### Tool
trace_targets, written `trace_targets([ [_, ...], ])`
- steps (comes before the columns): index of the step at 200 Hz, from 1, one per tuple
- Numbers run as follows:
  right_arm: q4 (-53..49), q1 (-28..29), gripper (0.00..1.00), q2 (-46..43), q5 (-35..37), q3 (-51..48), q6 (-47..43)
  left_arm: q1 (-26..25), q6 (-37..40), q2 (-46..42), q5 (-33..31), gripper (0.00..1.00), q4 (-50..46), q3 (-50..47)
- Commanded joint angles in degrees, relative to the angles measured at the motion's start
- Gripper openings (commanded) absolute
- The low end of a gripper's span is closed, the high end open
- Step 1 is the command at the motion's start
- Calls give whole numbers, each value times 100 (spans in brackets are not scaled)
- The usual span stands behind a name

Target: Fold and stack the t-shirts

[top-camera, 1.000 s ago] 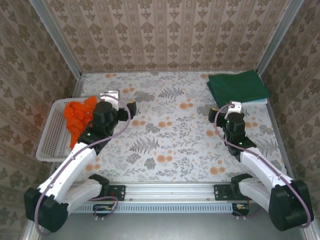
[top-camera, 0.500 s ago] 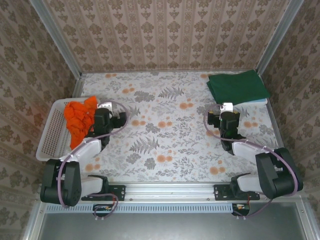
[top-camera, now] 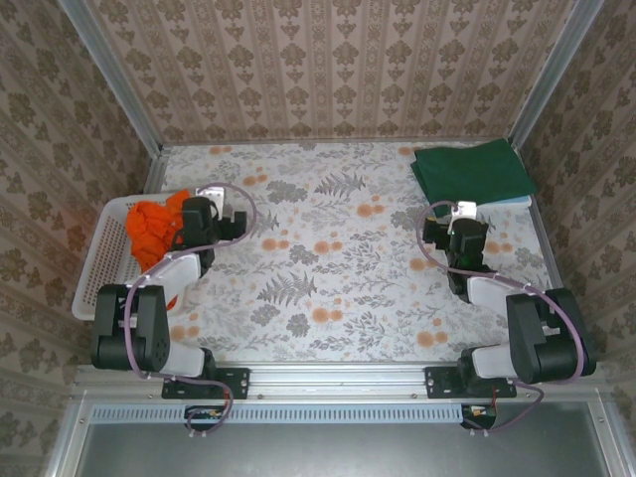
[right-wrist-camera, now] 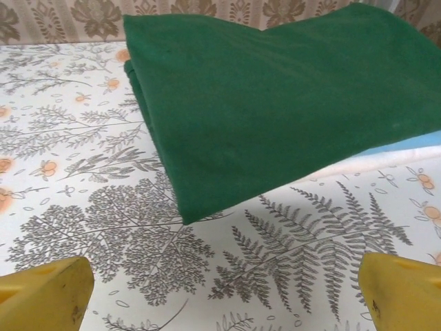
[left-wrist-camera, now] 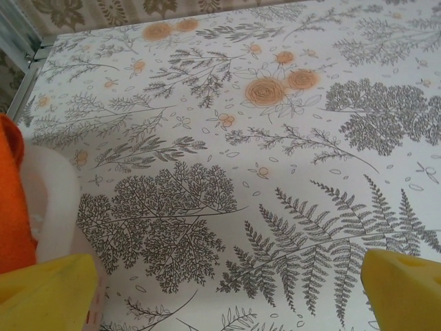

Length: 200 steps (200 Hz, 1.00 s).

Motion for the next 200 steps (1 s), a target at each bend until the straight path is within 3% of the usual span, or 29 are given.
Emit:
trace_targets([
  [1, 636, -17, 100, 2, -192, -106, -31, 118, 596, 211, 34, 100, 199, 23],
  [19, 1038, -28, 99, 162, -196, -225, -87, 374, 490, 457, 671, 100, 808, -322],
  [60, 2184, 75, 100, 628, -215, -631, -264, 458, 276, 357, 578, 100, 2321, -1164],
  [82, 2949, 208, 99, 901, -29, -883, -363, 514, 237, 774, 544, 100, 4124, -1879],
  [100, 3126, 218, 100, 1127, 62, -845, -364, 522, 183, 713, 533, 100, 3290, -1517],
  [111, 2613, 218, 100, 1081, 100, -603, -330, 739, -56, 707, 658, 100, 3038, -1404],
  [135, 1612, -143, 100, 1035, -264, -148, 20, 663, -26, 718, 494, 100, 3078, -1407],
  [168, 1748, -106, 99, 1044, -216, -204, -23, 645, 0, 714, 457, 100, 3126, -1441],
  [200, 1747, -79, 100, 1040, -180, -204, -41, 418, 81, 696, -66, 100, 3285, -1531],
])
